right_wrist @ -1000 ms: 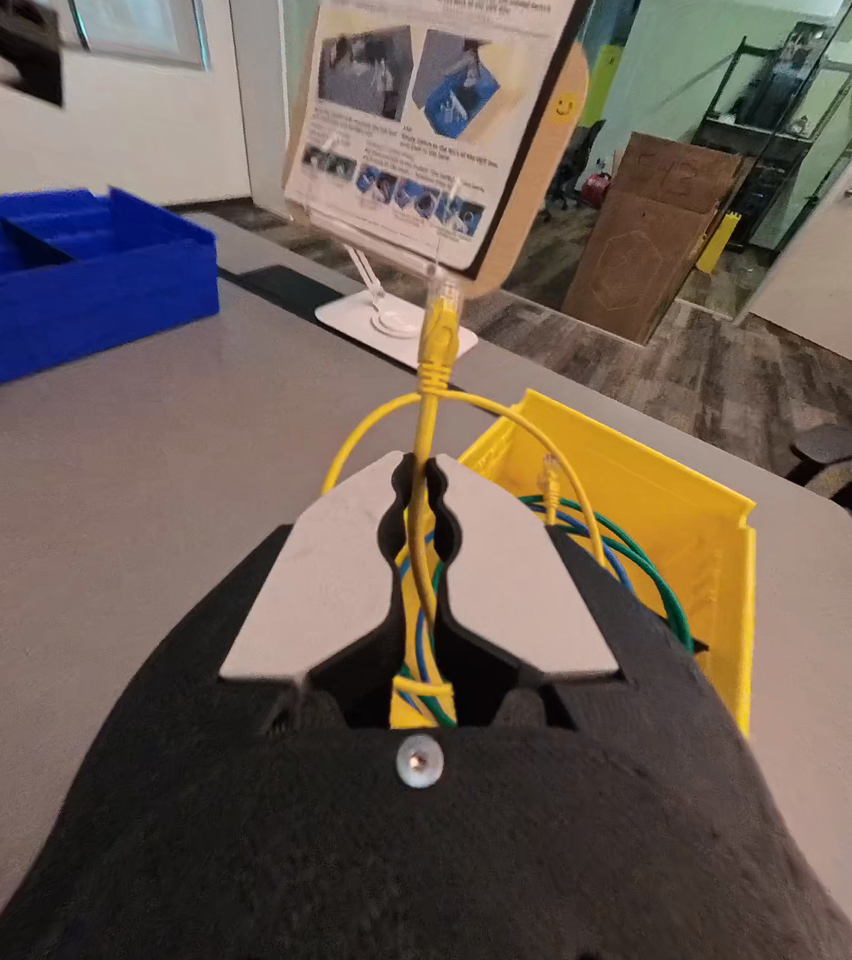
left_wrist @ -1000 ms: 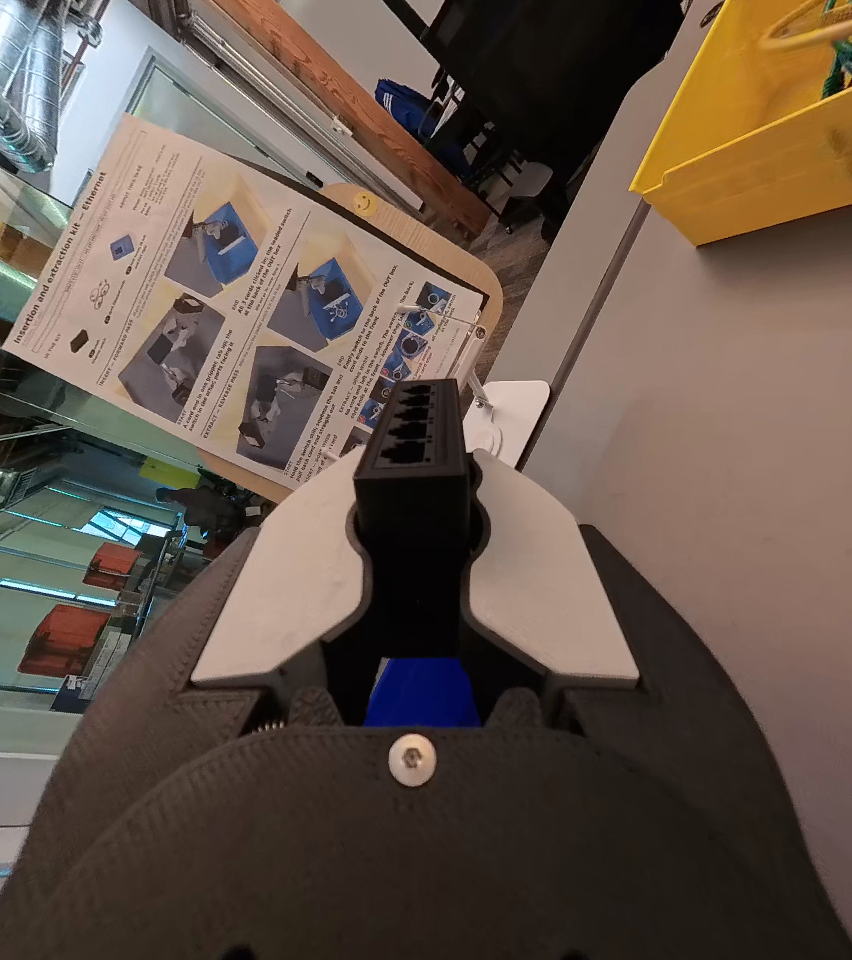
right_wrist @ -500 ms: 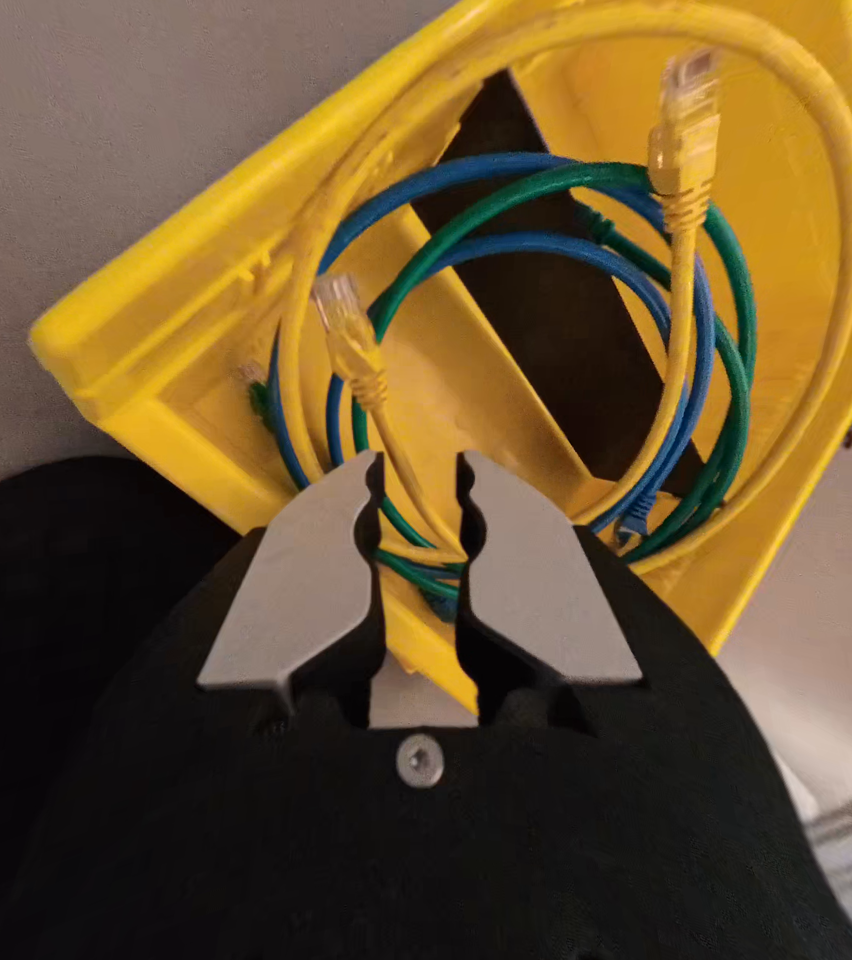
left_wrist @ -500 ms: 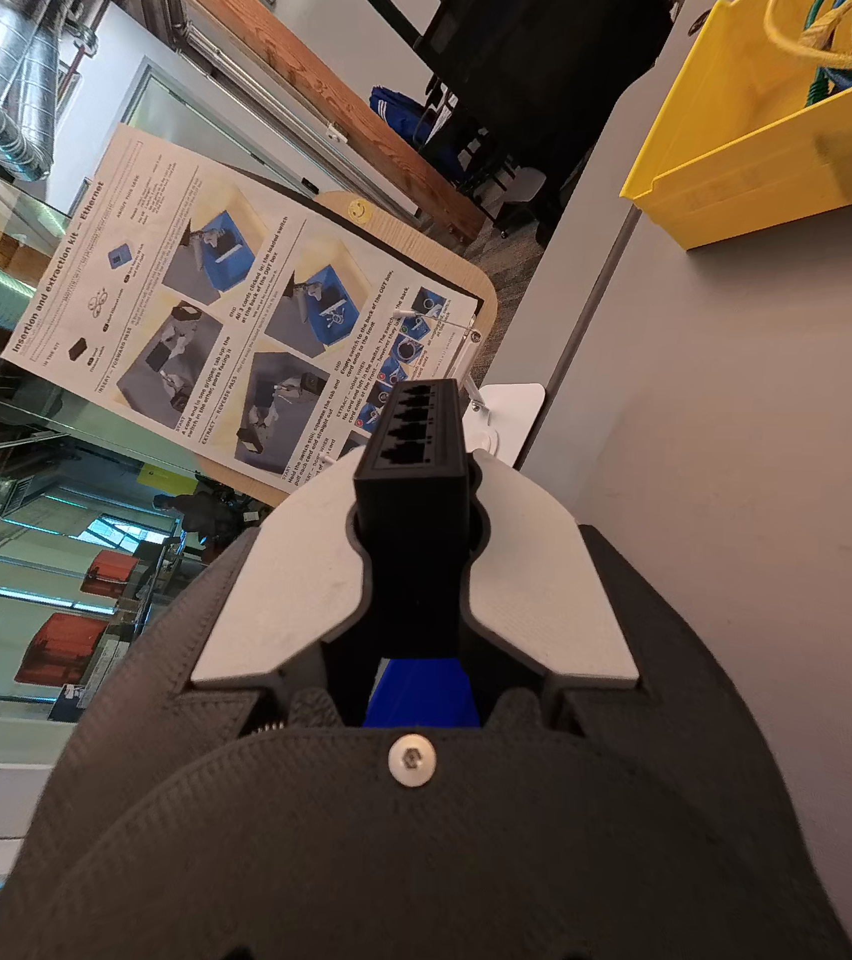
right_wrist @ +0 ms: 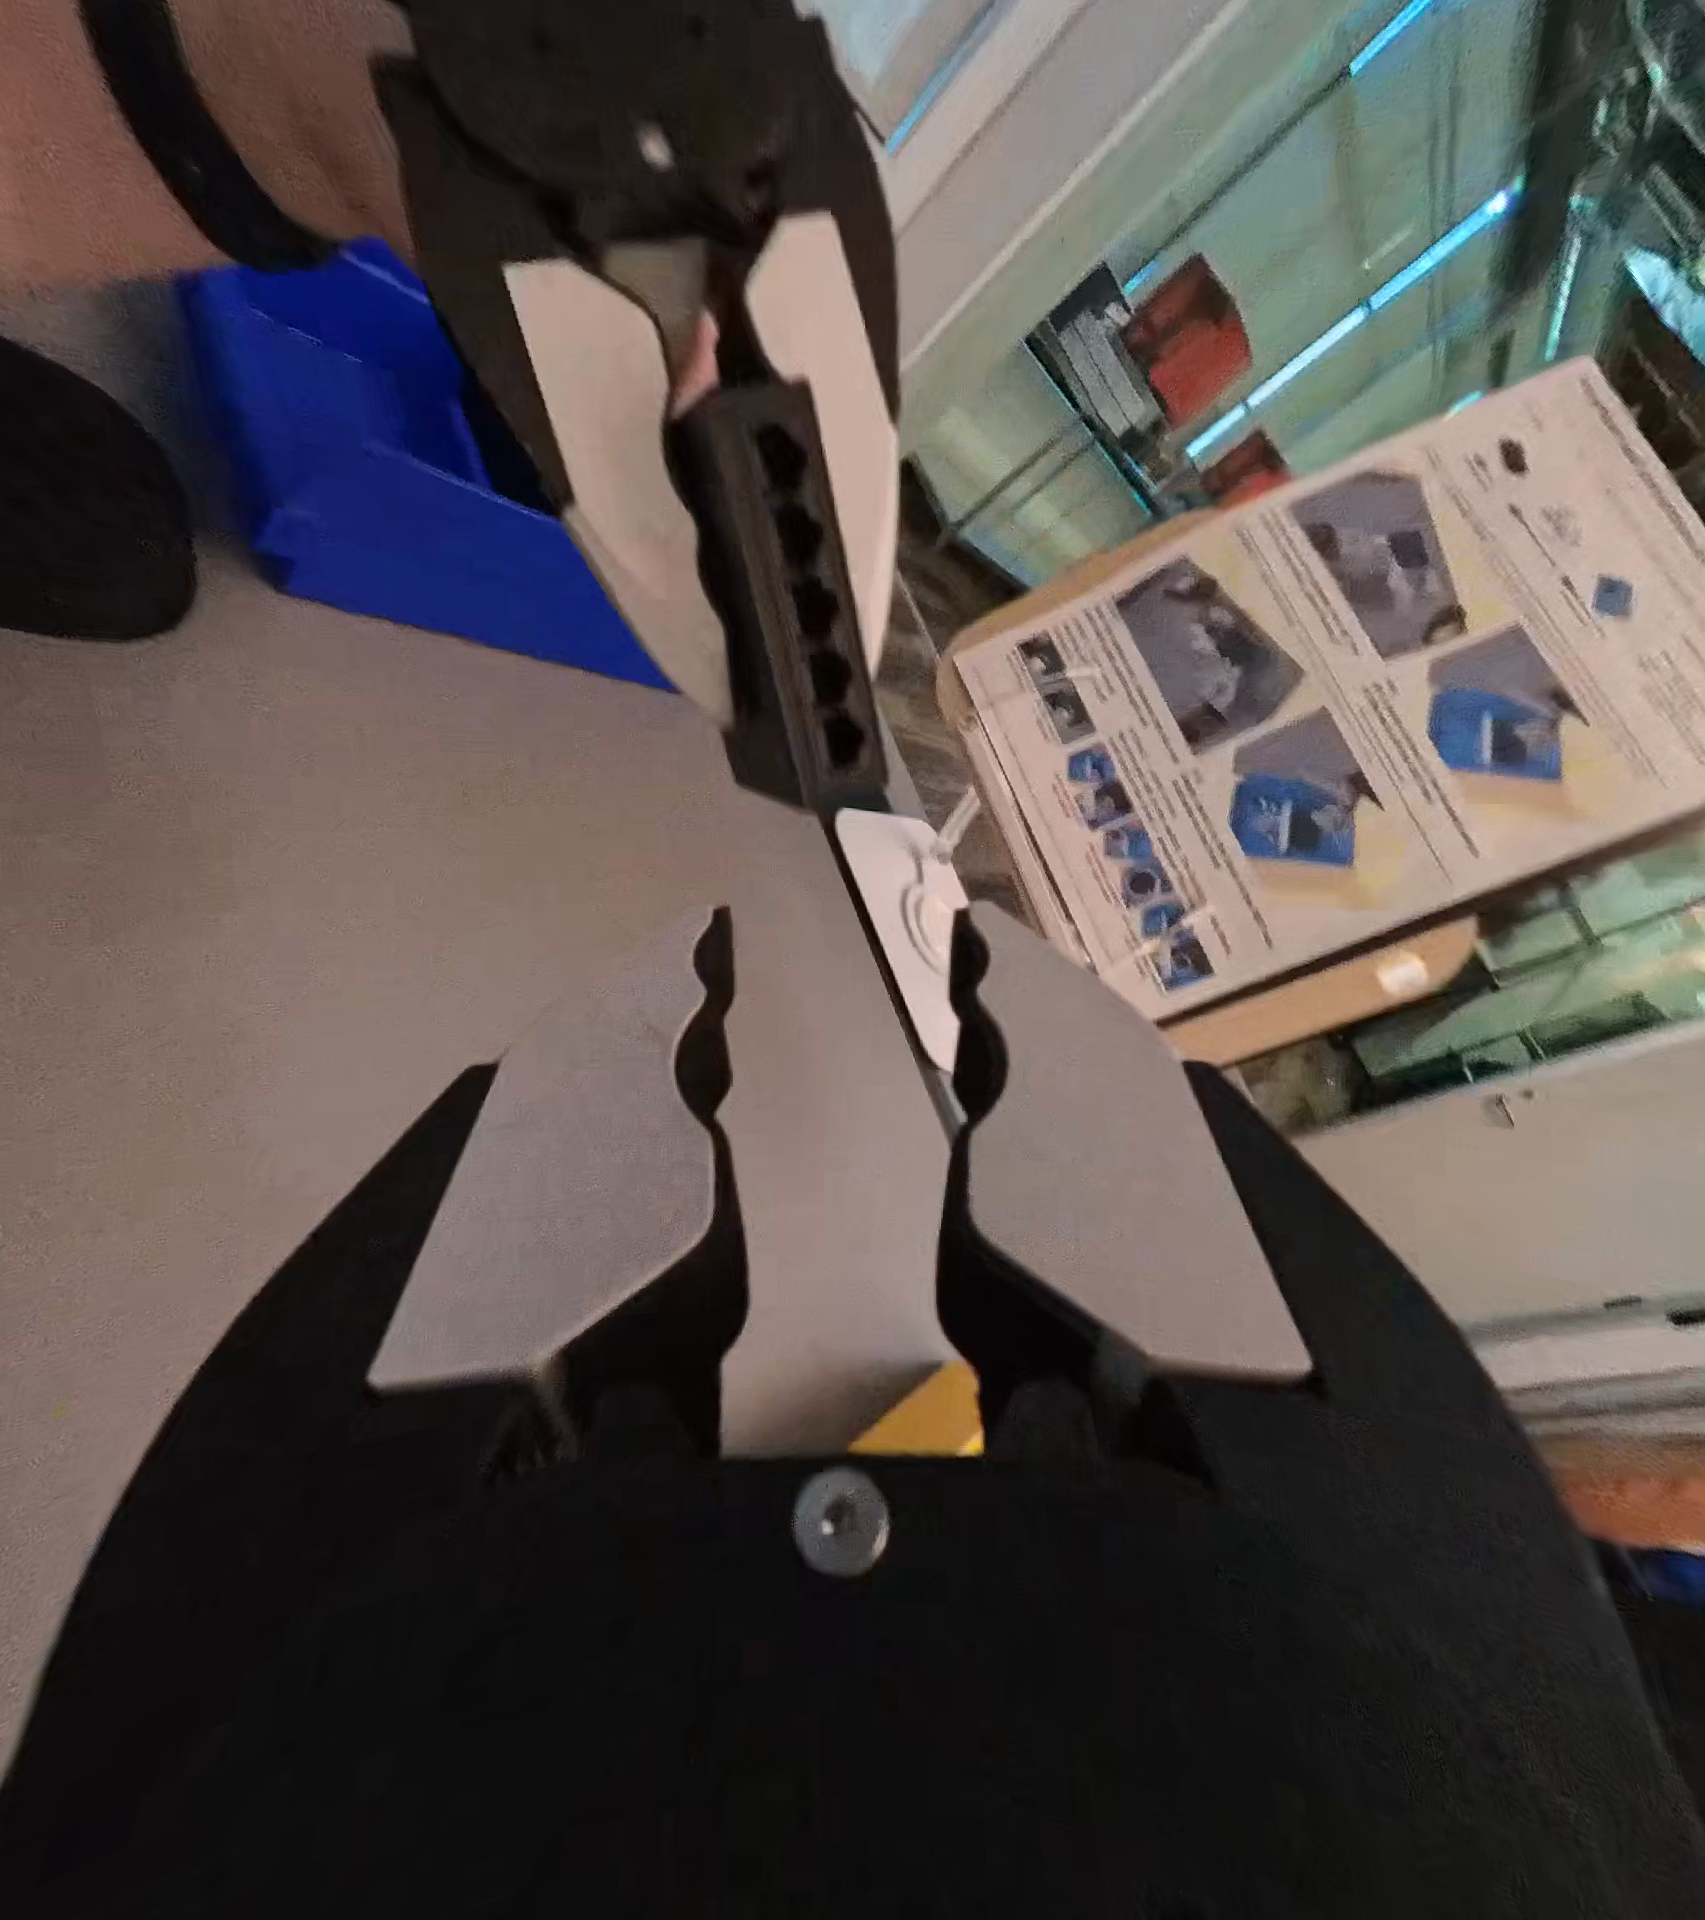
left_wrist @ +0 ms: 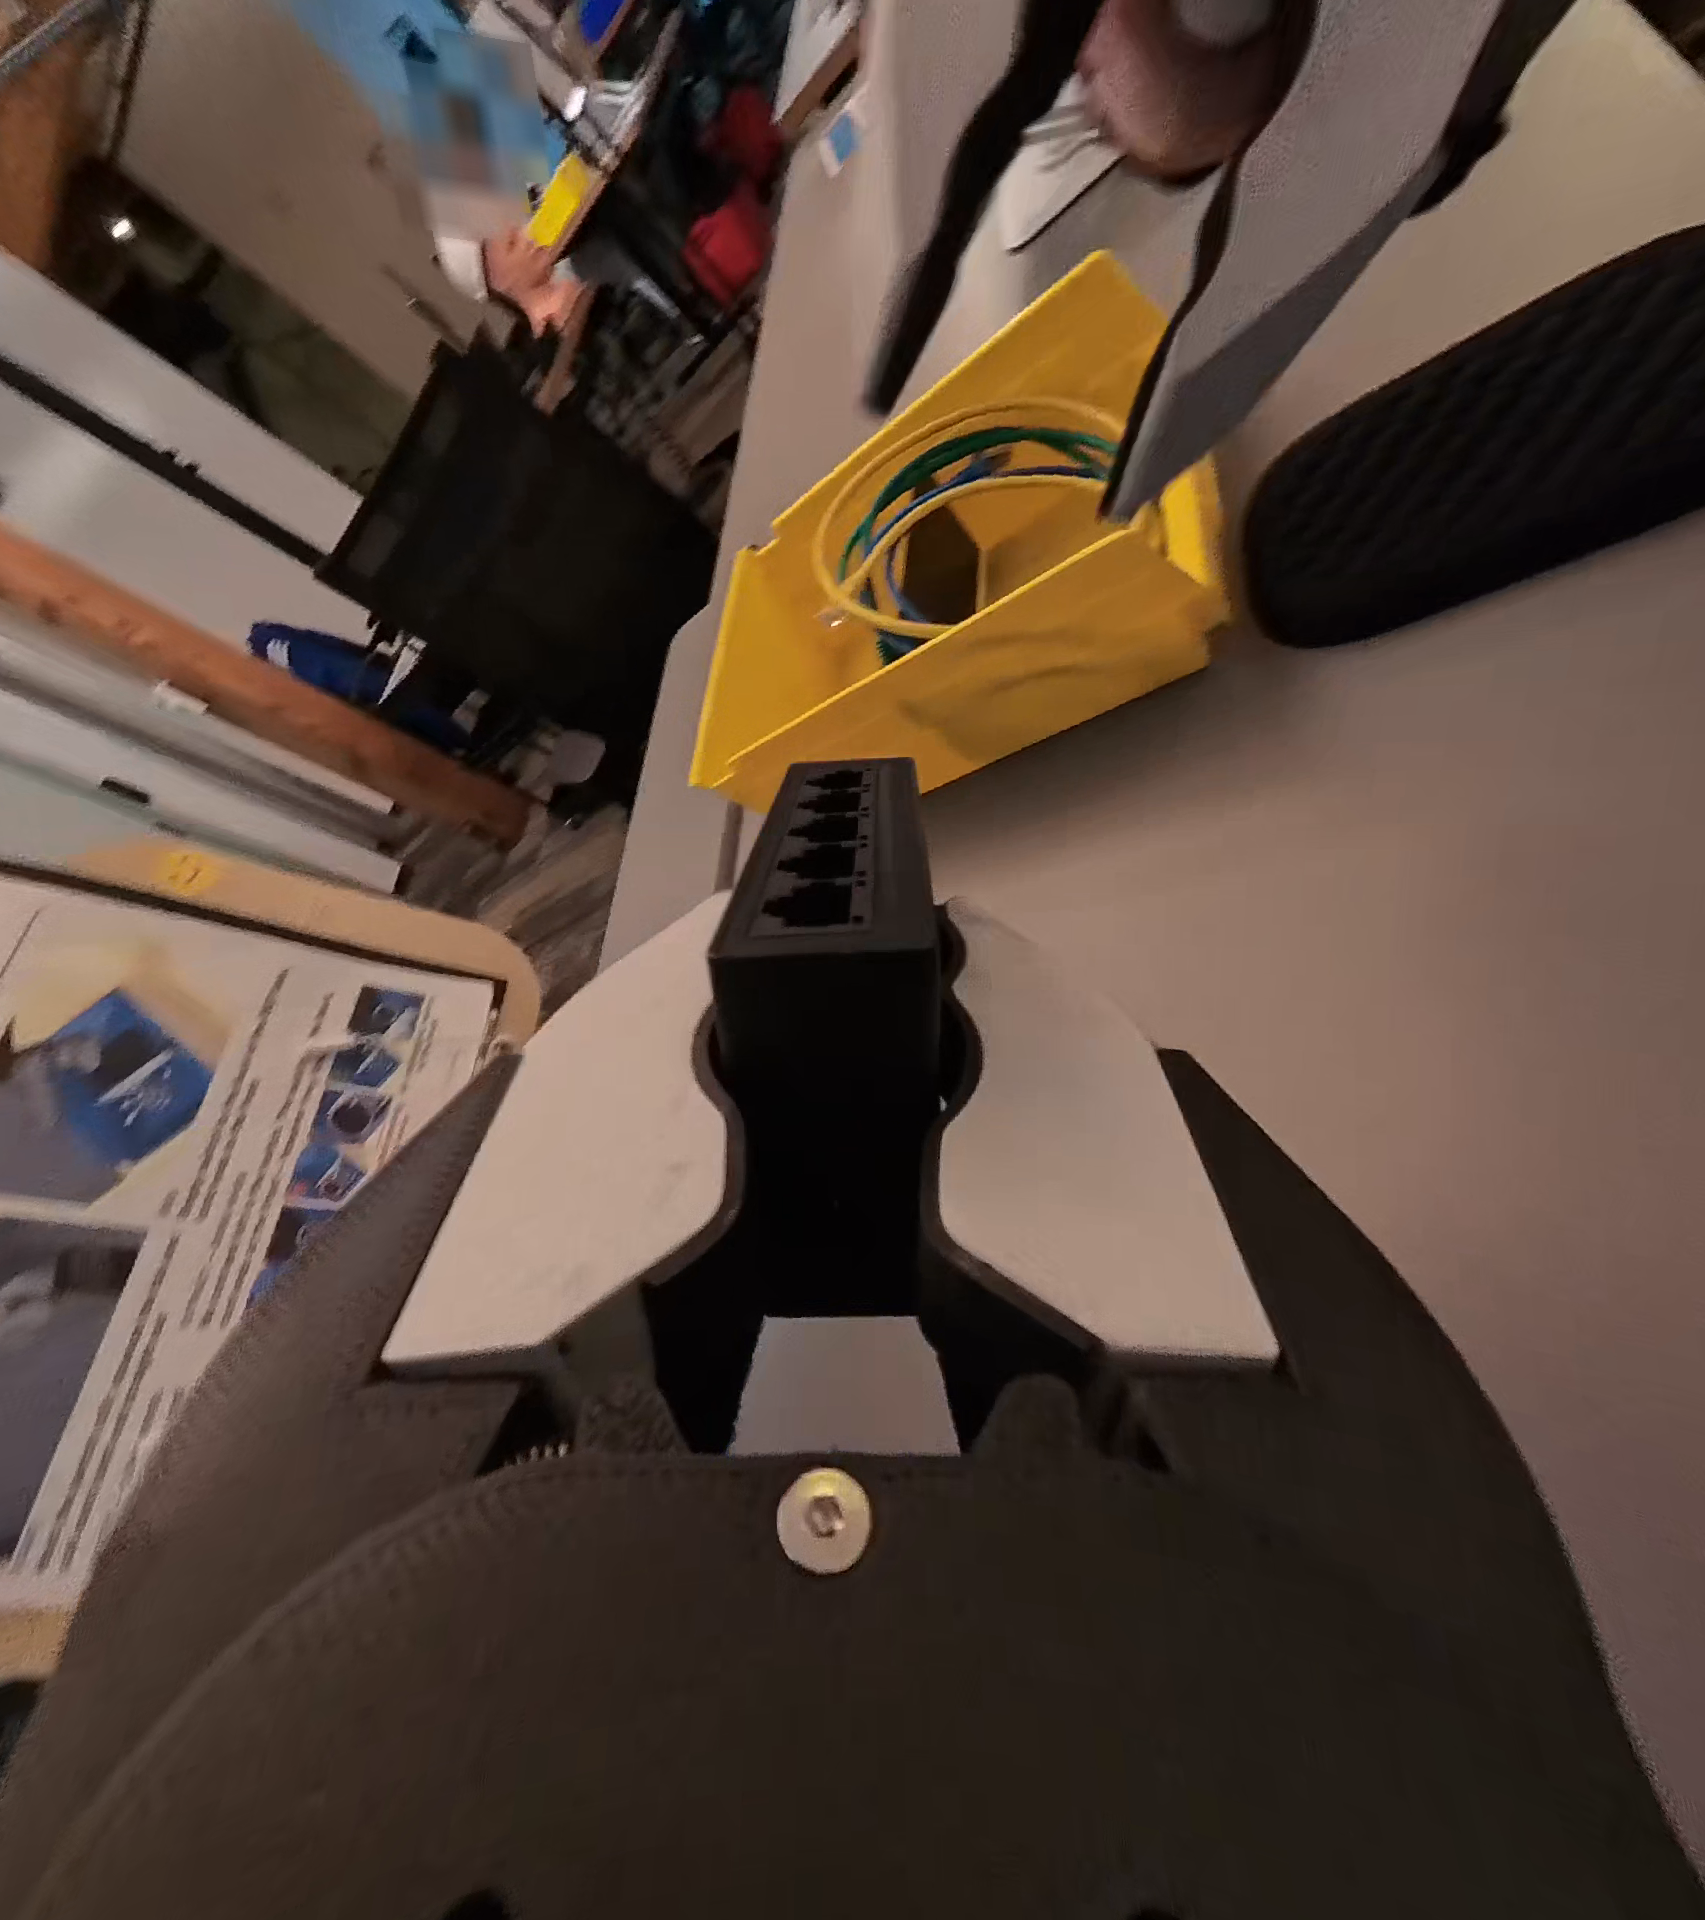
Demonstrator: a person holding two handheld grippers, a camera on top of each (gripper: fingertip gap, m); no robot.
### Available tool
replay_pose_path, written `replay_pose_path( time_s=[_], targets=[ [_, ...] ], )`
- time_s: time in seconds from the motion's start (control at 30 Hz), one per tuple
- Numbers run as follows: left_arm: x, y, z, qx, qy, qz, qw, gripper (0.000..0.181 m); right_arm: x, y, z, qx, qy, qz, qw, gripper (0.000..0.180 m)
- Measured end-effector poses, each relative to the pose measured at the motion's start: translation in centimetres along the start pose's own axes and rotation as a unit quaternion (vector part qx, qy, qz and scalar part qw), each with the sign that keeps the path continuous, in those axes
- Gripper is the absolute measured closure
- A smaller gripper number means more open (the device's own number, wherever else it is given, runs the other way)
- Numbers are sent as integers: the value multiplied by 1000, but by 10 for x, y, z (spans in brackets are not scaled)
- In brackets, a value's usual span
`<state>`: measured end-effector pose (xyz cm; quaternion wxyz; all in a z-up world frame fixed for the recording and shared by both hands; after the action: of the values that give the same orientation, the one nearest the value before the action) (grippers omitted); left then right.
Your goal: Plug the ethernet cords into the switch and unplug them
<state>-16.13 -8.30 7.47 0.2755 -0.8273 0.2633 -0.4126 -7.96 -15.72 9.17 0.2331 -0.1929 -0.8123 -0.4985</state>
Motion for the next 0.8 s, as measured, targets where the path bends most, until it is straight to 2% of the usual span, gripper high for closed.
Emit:
replay_pose_path(
  time_s=[0.1, 0.23, 0.3, 0.37, 0.43, 0.57, 0.67, 0.8],
  targets=[
    [10, 14, 2, -13, 11, 31, 999, 151, 23, -10, 18, 28, 0, -29, 999, 139],
    [23, 28, -1, -56, 47, 33, 997, 151, 20, -20, 38, 78, -47, -60, 994, 138],
    [26, 31, -2, -87, 72, 10, 994, 149, 18, -26, 41, 101, -58, -76, 990, 151],
    [21, 26, -2, -94, 66, -9, 993, 145, 15, -25, 43, 89, -66, -87, 990, 151],
    [12, 9, -4, -51, 51, -35, 997, 130, 1, -9, 42, 58, -105, -103, 987, 151],
    [-17, -25, -20, 12, 12, -86, 996, 126, -60, 76, 35, 11, -192, -63, 979, 151],
    [-34, -41, -34, 35, 3, -112, 993, 130, -133, 130, 41, 51, -289, -21, 956, 151],
    [-43, -52, -50, 46, 16, -136, 989, 133, -222, 154, 66, 158, -392, 16, 906, 151]
  ],
)
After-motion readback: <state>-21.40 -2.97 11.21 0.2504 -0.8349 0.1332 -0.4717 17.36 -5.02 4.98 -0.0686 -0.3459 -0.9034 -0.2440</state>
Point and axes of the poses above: each gripper's, where its closed fingertips meet, z out along the fingers, x out of its top, y = z × x across the jaws, the point moved 3 cm from there along -z, back along the fingers, and after that the axes turned 15 degrees about -y, right-handed, at the moved point
